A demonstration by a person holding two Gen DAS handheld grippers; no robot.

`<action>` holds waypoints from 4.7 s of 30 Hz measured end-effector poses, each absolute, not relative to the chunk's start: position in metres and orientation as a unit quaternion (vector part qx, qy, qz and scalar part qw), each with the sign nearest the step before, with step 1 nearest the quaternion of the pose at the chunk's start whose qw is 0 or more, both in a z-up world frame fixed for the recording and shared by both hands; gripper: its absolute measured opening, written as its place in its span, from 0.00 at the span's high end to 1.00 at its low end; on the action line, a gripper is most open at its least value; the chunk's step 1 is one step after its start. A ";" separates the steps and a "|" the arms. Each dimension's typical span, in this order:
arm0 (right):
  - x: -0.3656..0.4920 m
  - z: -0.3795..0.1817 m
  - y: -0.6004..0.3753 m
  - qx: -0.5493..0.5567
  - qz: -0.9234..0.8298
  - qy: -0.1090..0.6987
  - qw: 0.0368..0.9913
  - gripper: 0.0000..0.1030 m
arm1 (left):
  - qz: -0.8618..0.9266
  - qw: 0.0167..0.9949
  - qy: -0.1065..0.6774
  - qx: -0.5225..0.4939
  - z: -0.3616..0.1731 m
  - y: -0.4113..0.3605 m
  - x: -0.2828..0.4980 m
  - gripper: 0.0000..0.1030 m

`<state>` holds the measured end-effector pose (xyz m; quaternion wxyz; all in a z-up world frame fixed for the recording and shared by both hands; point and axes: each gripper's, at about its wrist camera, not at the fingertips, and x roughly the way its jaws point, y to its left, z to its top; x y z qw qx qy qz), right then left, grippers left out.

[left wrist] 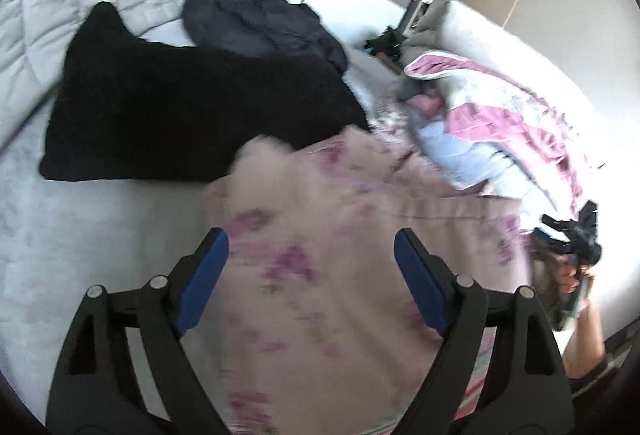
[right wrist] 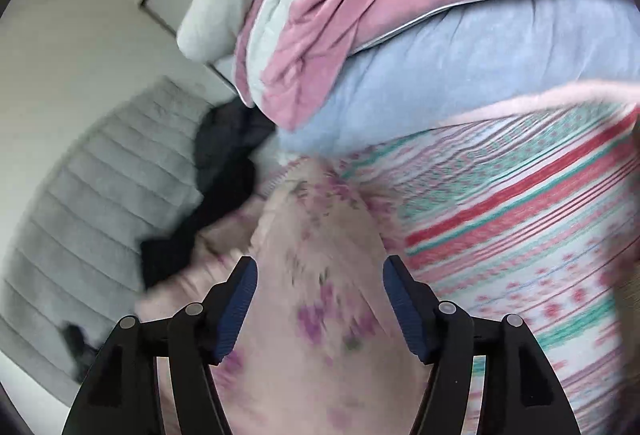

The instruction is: Fold large clothes

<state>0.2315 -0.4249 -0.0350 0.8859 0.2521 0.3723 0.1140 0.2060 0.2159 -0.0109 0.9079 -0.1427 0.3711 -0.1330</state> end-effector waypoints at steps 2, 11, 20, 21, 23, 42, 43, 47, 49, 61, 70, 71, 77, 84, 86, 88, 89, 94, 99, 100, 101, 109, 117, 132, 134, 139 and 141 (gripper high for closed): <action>0.239 -0.045 -0.413 0.207 0.102 0.393 0.890 0.35 | -0.118 0.904 0.390 -0.130 -0.025 0.218 0.218 0.18; 0.306 -0.078 -0.373 0.118 0.059 0.414 0.900 0.50 | -0.120 0.887 0.435 -0.098 -0.062 0.190 0.281 0.50; 0.290 -0.005 -0.359 0.065 0.010 0.268 0.961 0.87 | -0.102 0.942 0.290 -0.133 0.024 0.196 0.254 0.88; 0.295 0.004 -0.362 0.072 0.005 0.259 0.963 0.88 | -0.091 0.946 0.275 -0.144 0.034 0.204 0.257 0.88; 0.312 0.018 -0.370 0.089 -0.009 0.245 0.965 0.94 | -0.067 0.952 0.258 -0.152 0.041 0.213 0.267 0.88; 0.388 -0.081 -0.406 0.264 0.104 0.427 0.859 0.46 | -0.063 0.877 0.432 -0.198 -0.071 0.226 0.331 0.38; 0.393 -0.089 -0.393 0.250 0.095 0.450 0.852 0.46 | -0.061 0.871 0.442 -0.205 -0.077 0.223 0.331 0.43; 0.380 -0.082 -0.338 0.108 0.045 0.430 0.895 0.79 | -0.072 0.891 0.406 -0.188 -0.065 0.202 0.317 0.84; 0.361 -0.058 -0.317 0.036 0.002 0.375 0.926 0.83 | -0.052 0.908 0.379 -0.171 -0.049 0.197 0.308 0.88; 0.426 -0.063 -0.313 0.002 -0.074 0.339 0.938 0.84 | 0.004 0.923 0.350 -0.162 -0.067 0.215 0.359 0.86; 0.433 -0.095 -0.322 0.033 -0.067 0.430 0.900 0.57 | 0.007 0.894 0.420 -0.156 -0.076 0.220 0.365 0.48; 0.424 -0.088 -0.329 0.048 -0.056 0.427 0.901 0.42 | -0.005 0.891 0.422 -0.166 -0.073 0.223 0.359 0.39; 0.373 -0.087 -0.403 0.252 0.083 0.456 0.850 0.18 | -0.136 0.841 0.454 -0.260 -0.070 0.252 0.304 0.19; 0.359 -0.152 -0.423 0.325 0.169 0.533 0.763 0.18 | -0.203 0.760 0.518 -0.335 -0.126 0.263 0.271 0.19; 0.362 -0.170 -0.420 0.373 0.195 0.532 0.735 0.15 | -0.210 0.748 0.524 -0.349 -0.143 0.253 0.273 0.19; 0.369 -0.172 -0.415 0.385 0.205 0.513 0.739 0.15 | -0.207 0.753 0.510 -0.361 -0.150 0.247 0.275 0.19; 0.371 -0.172 -0.411 0.384 0.205 0.511 0.742 0.15 | -0.206 0.756 0.505 -0.361 -0.149 0.247 0.274 0.19; 0.374 -0.164 -0.399 0.423 0.196 0.480 0.743 0.50 | -0.190 0.782 0.479 -0.352 -0.130 0.237 0.277 0.66; 0.345 -0.105 -0.395 0.416 0.204 0.440 0.769 0.70 | -0.190 0.796 0.430 -0.382 -0.070 0.243 0.266 0.77; 0.340 -0.091 -0.391 0.412 0.212 0.432 0.773 0.71 | -0.192 0.800 0.422 -0.381 -0.057 0.244 0.262 0.78; 0.331 -0.072 -0.386 0.403 0.221 0.424 0.781 0.71 | -0.192 0.806 0.414 -0.377 -0.040 0.245 0.255 0.78; 0.236 -0.037 -0.400 0.376 0.243 0.441 0.778 0.69 | -0.228 0.803 0.409 -0.368 0.008 0.278 0.163 0.74; 0.201 -0.166 -0.407 0.403 0.155 0.544 0.720 0.36 | -0.158 0.789 0.534 -0.261 -0.112 0.260 0.126 0.49; 0.273 -0.099 -0.336 0.207 0.050 0.475 0.854 0.72 | -0.088 0.866 0.449 -0.204 -0.070 0.238 0.210 0.85; 0.259 -0.076 -0.328 0.195 0.061 0.416 0.886 0.81 | -0.087 0.890 0.394 -0.214 -0.050 0.238 0.196 0.87; 0.241 -0.038 -0.357 0.229 0.070 0.321 0.916 0.82 | -0.065 0.916 0.321 -0.232 -0.033 0.254 0.189 0.87; 0.259 -0.060 -0.362 0.233 0.065 0.356 0.903 0.82 | -0.048 0.906 0.358 -0.221 -0.059 0.253 0.208 0.86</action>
